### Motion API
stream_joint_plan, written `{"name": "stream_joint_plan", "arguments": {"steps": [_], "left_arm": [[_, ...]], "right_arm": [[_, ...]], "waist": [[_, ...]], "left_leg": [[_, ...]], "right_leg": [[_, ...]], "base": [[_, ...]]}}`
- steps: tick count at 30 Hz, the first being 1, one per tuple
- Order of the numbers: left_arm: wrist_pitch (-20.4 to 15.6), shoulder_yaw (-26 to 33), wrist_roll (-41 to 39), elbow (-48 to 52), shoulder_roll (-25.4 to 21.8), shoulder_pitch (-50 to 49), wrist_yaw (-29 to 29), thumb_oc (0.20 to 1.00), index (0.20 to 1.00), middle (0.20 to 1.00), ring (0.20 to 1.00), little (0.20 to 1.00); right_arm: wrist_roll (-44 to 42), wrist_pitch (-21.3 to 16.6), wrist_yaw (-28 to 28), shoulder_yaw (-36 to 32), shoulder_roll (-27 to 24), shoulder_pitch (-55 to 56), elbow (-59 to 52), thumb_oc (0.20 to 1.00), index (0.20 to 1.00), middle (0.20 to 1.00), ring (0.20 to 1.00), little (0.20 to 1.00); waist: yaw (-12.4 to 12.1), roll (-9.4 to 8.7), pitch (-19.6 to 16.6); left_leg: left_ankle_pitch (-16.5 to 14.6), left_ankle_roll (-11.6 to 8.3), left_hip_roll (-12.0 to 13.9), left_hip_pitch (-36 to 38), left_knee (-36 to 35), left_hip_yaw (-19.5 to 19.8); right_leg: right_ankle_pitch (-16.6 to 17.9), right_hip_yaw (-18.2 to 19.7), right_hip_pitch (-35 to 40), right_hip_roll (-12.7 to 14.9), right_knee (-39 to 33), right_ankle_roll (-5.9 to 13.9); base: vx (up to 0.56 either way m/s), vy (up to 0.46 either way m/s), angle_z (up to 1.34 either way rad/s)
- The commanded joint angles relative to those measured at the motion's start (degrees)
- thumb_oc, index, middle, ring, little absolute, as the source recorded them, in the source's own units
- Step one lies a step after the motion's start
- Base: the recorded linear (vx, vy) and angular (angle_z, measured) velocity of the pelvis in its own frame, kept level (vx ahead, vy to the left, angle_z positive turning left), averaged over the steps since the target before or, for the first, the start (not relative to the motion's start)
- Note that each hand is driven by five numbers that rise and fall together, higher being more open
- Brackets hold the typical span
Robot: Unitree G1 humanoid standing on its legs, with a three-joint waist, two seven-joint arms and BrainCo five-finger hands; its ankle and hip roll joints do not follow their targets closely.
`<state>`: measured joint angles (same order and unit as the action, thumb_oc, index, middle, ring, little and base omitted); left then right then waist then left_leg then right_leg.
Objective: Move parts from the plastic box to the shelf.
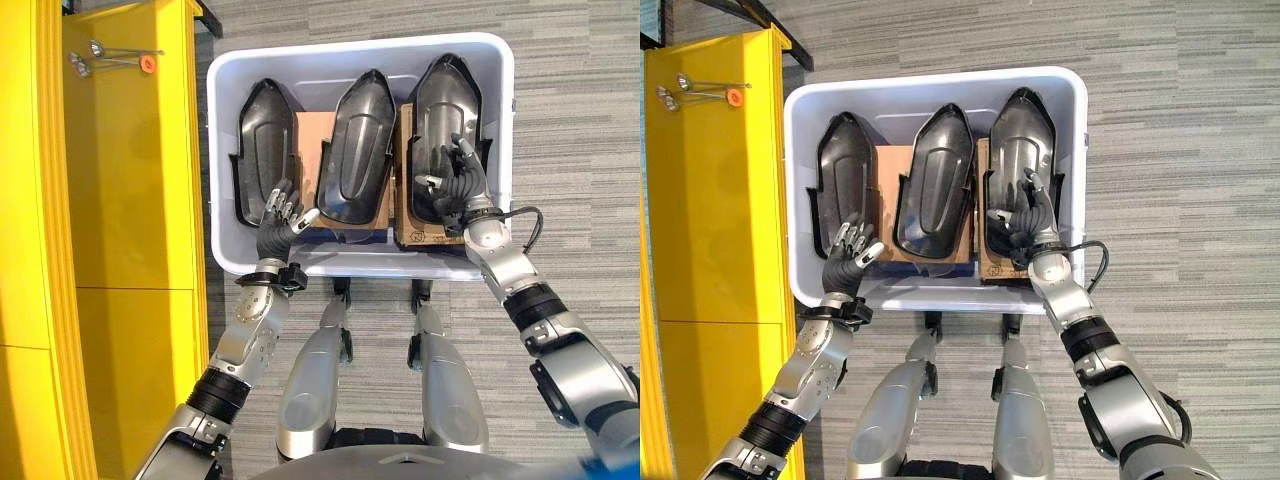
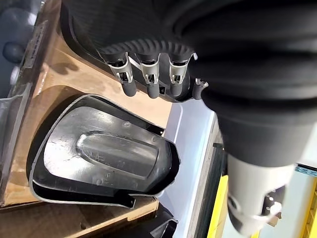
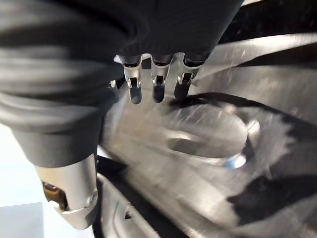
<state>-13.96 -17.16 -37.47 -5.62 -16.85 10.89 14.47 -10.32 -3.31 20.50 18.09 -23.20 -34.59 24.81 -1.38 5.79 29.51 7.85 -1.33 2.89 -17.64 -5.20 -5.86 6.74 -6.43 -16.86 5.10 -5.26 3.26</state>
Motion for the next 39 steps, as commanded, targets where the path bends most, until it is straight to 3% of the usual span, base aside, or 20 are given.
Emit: {"name": "stream_joint_plan", "arguments": {"steps": [1,18,39], "left_arm": [[-2.74,2.02,2.32,3.56,-0.62,0.83,1.79,1.0,1.0,1.0,1.0,1.0],[-2.17,4.02,3.63,6.18,-1.68,-1.77,2.76,1.0,1.0,1.0,1.0,1.0],[-2.39,4.34,4.79,6.85,-1.97,-3.07,4.63,1.0,1.0,1.0,1.0,1.0]], "right_arm": [[0.42,-4.23,2.52,-2.09,0.69,0.45,-5.46,1.0,1.0,1.0,1.0,1.0],[7.76,-8.26,5.9,-7.74,-1.4,6.95,-28.91,1.0,1.0,1.0,1.0,1.0],[6.7,-7.93,6.51,-7.17,-0.07,14.4,-28.26,1.0,1.0,1.0,1.0,1.0]], "waist": [[0.27,-2.83,-0.51],[2.32,-4.49,-1.23],[3.43,-5.18,-0.09]], "left_leg": [[-0.9,-3.98,2.54,2.4,0.71,-0.18],[-1.17,-4.25,2.96,3.0,0.38,-1.31],[-1.03,-4.29,3.15,2.61,0.33,-1.71]], "right_leg": [[-1.7,-0.63,-1.69,6.49,6.06,5.41],[-1.42,0.27,-2.13,6.05,5.93,5.82],[-1.13,0.44,-2.9,5.77,6.02,5.88]], "base": [[0.0,0.0,0.0],[0.0,0.002,-0.02],[0.0,0.0,0.0]]}}
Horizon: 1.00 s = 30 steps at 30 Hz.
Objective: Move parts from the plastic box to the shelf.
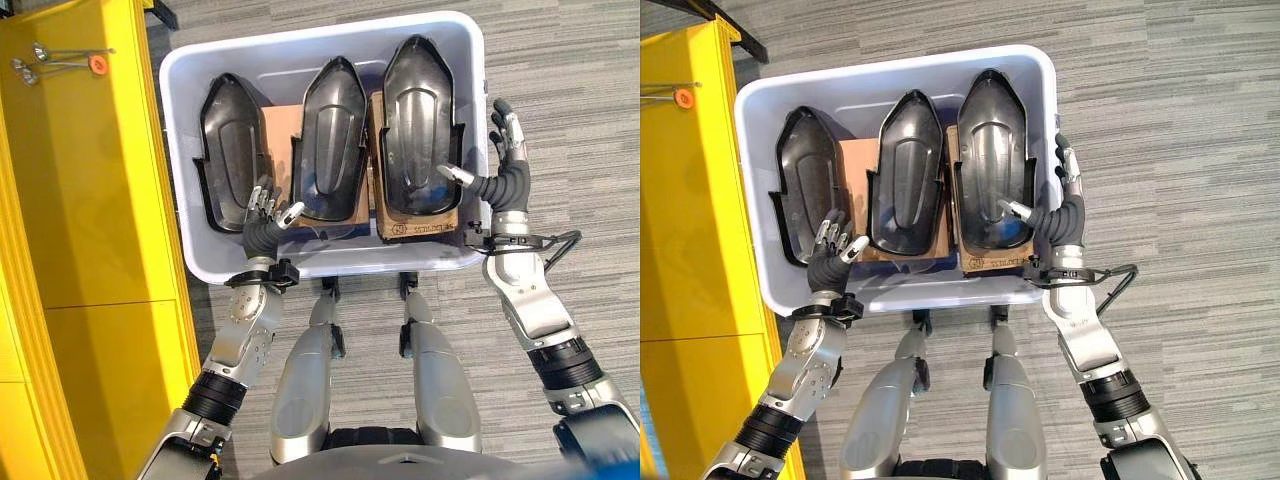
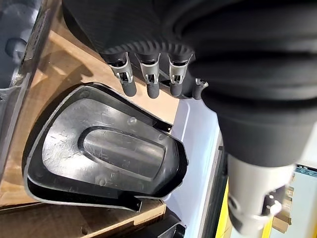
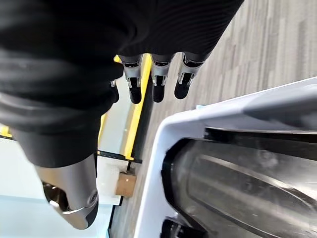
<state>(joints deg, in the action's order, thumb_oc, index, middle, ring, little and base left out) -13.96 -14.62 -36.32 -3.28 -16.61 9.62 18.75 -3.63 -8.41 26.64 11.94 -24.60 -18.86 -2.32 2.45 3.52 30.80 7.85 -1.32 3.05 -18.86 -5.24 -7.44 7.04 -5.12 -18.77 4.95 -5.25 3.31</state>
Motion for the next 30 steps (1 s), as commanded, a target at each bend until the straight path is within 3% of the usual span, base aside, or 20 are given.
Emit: {"name": "stream_joint_plan", "arguments": {"steps": [1,30], "left_arm": [[-2.42,1.75,3.61,4.42,-2.19,-1.89,0.41,1.0,1.0,1.0,1.0,1.0],[-2.87,0.5,2.21,3.51,-1.56,-1.23,1.16,1.0,1.0,1.0,1.0,1.0]], "right_arm": [[-0.54,-2.75,0.48,-0.92,1.56,-1.02,-0.53,1.0,1.0,1.0,1.0,1.0],[-6.64,0.35,2.26,1.84,5.05,-5.67,17.78,1.0,1.0,1.0,1.0,1.0]], "waist": [[-0.32,-2.93,-1.3],[-1.54,-1.67,-1.01]], "left_leg": [[-1.03,-4.28,2.96,3.71,0.39,-0.09],[-0.71,-4.28,2.73,1.36,0.35,0.34]], "right_leg": [[-1.37,-0.93,-1.09,5.89,6.04,5.84],[-1.03,-1.63,-3.53,6.07,6.32,5.7]], "base": [[0.0,0.0,0.0],[0.0,0.0,0.0]]}}
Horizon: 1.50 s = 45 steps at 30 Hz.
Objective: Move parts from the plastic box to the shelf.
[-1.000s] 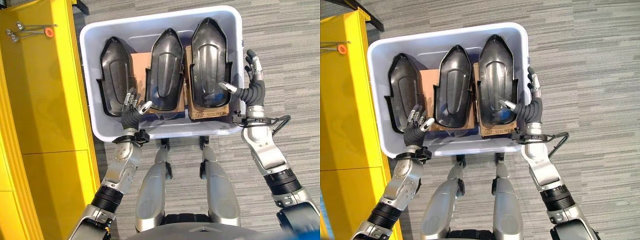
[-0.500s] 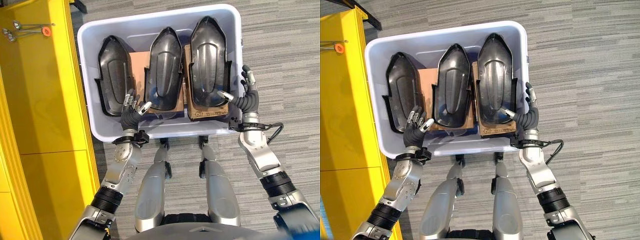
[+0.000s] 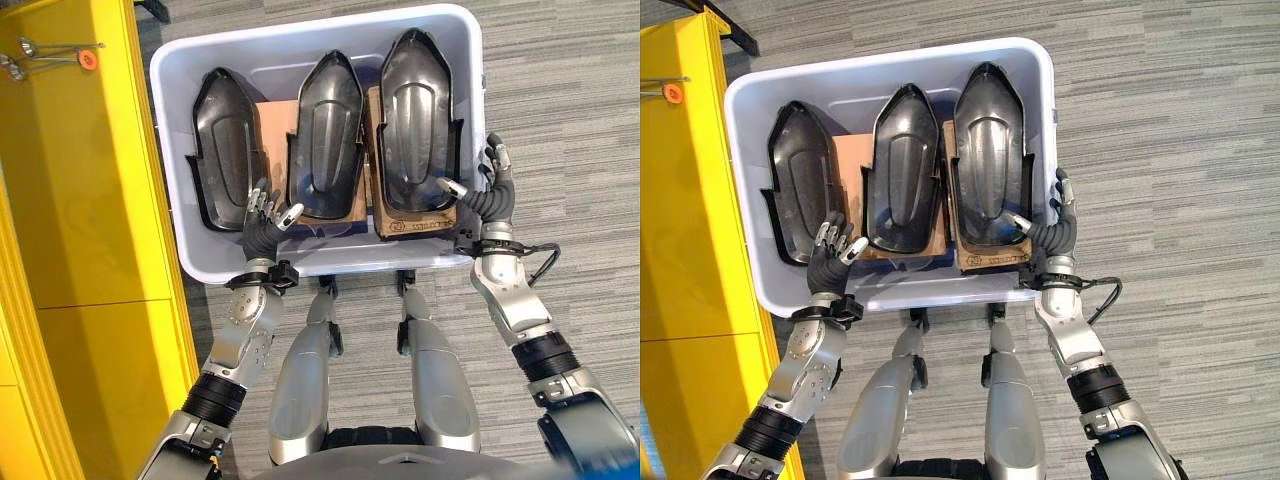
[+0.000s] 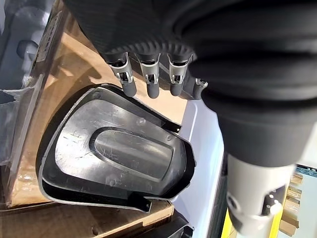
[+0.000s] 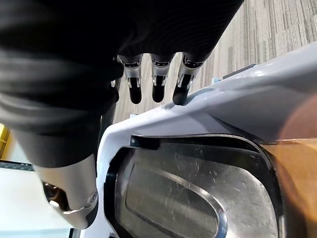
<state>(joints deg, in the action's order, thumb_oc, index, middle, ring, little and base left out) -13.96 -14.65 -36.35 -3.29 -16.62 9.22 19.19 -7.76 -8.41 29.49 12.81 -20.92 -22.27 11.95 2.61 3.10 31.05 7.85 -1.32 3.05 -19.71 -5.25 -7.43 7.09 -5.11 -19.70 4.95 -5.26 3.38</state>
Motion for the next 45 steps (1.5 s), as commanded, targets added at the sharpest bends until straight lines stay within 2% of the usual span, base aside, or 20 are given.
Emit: {"name": "stream_joint_plan", "arguments": {"steps": [1,6,10,24,33,45], "left_arm": [[-2.88,0.54,2.17,3.44,-1.47,-0.84,0.63,1.0,1.0,1.0,1.0,1.0],[-2.99,0.1,1.58,3.37,-1.24,-0.66,0.26,1.0,1.0,1.0,1.0,1.0],[-2.97,0.32,1.52,3.81,-1.33,-0.88,0.02,1.0,1.0,1.0,1.0,1.0],[-2.64,1.01,3.05,4.91,-1.69,-1.05,0.78,1.0,1.0,1.0,1.0,1.0],[-2.84,0.66,2.72,4.42,-1.43,-0.66,1.06,1.0,1.0,1.0,1.0,1.0],[-3.07,-0.03,1.28,3.17,-0.79,-0.15,0.49,1.0,1.0,1.0,1.0,1.0]], "right_arm": [[-2.36,0.51,-0.49,0.89,1.33,-2.56,4.17,1.0,1.0,1.0,1.0,1.0],[-2.55,1.5,-0.26,1.61,1.55,-4.77,8.44,1.0,1.0,1.0,1.0,1.0],[-2.01,1.66,-0.85,2.24,1.52,-5.1,7.69,1.0,1.0,1.0,1.0,1.0],[2.61,-0.78,-2.53,3.07,0.06,-2.61,-7.67,1.0,1.0,1.0,1.0,1.0],[3.25,0.29,-2.34,4.45,0.2,-4.06,-4.99,1.0,1.0,1.0,1.0,1.0],[2.48,3.26,-2.75,6.53,1.01,-9.25,5.9,1.0,1.0,1.0,1.0,1.0]], "waist": [[-1.75,-1.18,-1.26],[-2.34,-0.88,-1.25],[-2.56,-0.75,-1.25],[-1.8,-1.93,-1.25],[-2.21,-1.86,-1.25],[-3.38,-1.1,-1.25]], "left_leg": [[-0.68,-4.29,2.73,2.11,0.36,0.33],[-0.65,-4.24,2.65,1.65,0.34,0.46],[-0.61,-4.29,2.74,1.43,0.33,0.43],[-0.72,-4.36,2.72,1.55,0.25,0.21],[-0.7,-4.33,2.68,1.47,0.25,0.46],[-0.58,-4.31,2.55,0.76,0.25,0.95]], "right_leg": [[-1.05,-1.61,-2.67,6.06,6.35,5.65],[-1.1,-1.79,-3.27,6.01,6.69,5.66],[-1.13,-1.99,-3.62,6.01,6.95,5.7],[-0.92,-2.19,-3.26,6.05,6.58,5.87],[-1.01,-2.32,-3.29,6.13,6.6,5.77],[-1.0,-2.94,-3.54,6.2,6.56,5.7]], "base": [[0.0,0.0,0.0],[0.0,0.0,0.0],[0.0,0.0,0.0],[0.0,0.0,0.0],[0.0,0.0,0.0],[0.0,0.0,0.0]]}}
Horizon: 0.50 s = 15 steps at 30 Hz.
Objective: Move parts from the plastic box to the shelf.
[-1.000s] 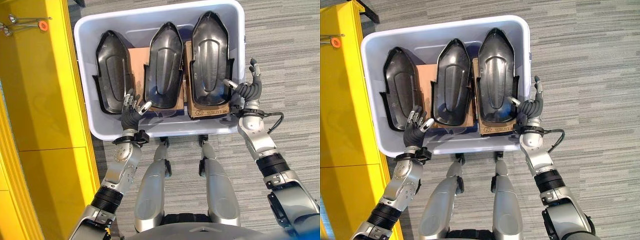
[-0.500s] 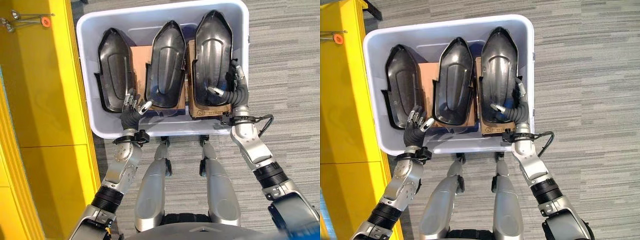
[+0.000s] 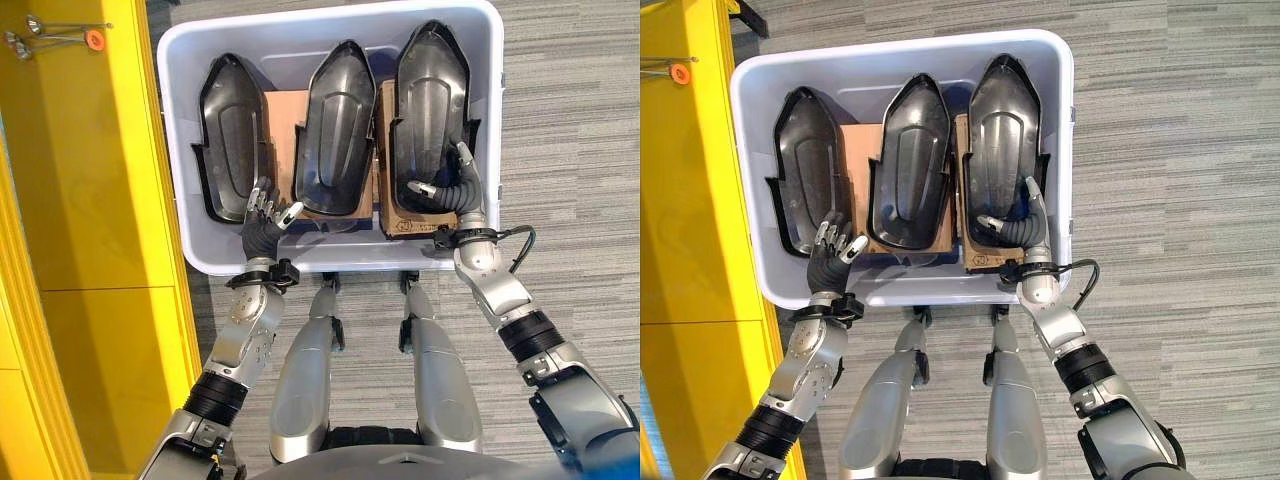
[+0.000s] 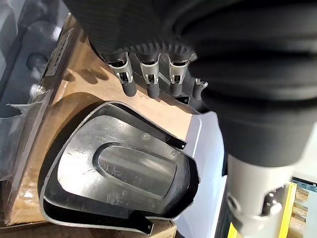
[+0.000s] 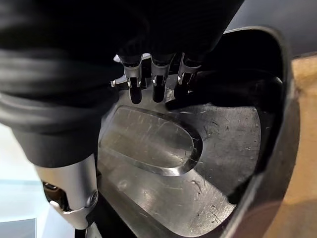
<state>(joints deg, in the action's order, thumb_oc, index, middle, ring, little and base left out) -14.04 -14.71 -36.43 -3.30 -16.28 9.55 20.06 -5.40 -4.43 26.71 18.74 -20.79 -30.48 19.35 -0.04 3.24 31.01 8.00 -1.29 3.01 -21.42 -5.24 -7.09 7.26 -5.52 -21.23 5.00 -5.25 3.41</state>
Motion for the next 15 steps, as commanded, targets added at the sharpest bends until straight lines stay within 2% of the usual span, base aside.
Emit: {"name": "stream_joint_plan", "arguments": {"steps": [1,7,12,15], "left_arm": [[-3.01,0.01,1.26,3.25,-1.14,-0.54,-0.37,1.0,1.0,1.0,1.0,1.0],[-3.33,-0.87,0.74,3.14,-1.15,-0.27,-0.9,1.0,1.0,1.0,1.0,1.0],[-3.8,-1.84,-0.54,3.9,-1.54,-0.7,-2.56,1.0,1.0,1.0,1.0,1.0],[-3.94,-1.89,-0.7,3.89,-1.54,-0.51,-2.85,1.0,1.0,1.0,1.0,1.0]], "right_arm": [[0.18,-0.59,0.04,0.68,0.82,-1.26,-1.15,1.0,1.0,1.0,1.0,1.0],[1.17,0.64,-0.46,1.69,0.14,-4.3,4.36,1.0,1.0,1.0,1.0,1.0],[3.61,3.3,-1.98,4.59,-1.26,-12.65,18.99,1.0,1.0,1.0,1.0,1.0],[5.96,3.8,-3.02,6.33,-1.36,-13.22,19.58,1.0,1.0,1.0,1.0,1.0]], "waist": [[-0.8,-1.24,-1.22],[-1.5,-1.01,-1.22],[-3.08,0.09,-1.22],[-3.21,0.1,-1.22]], "left_leg": [[-0.74,-4.33,2.59,2.4,0.24,0.64],[-0.72,-4.23,2.46,2.12,0.24,0.84],[-0.58,-4.14,2.2,1.13,0.24,1.33],[-0.55,-4.11,2.28,0.99,0.24,1.44]], "right_leg": [[-1.2,-2.6,-2.12,6.17,6.62,5.68],[-1.17,-2.81,-2.49,6.26,6.75,5.64],[-1.14,-3.22,-3.23,6.48,7.07,5.51],[-1.26,-3.23,-3.45,6.47,7.29,5.44]], "base": [[0.0,0.0,0.0],[0.0,0.0,0.0],[0.0,0.009,0.07],[0.01,0.011,0.09]]}}
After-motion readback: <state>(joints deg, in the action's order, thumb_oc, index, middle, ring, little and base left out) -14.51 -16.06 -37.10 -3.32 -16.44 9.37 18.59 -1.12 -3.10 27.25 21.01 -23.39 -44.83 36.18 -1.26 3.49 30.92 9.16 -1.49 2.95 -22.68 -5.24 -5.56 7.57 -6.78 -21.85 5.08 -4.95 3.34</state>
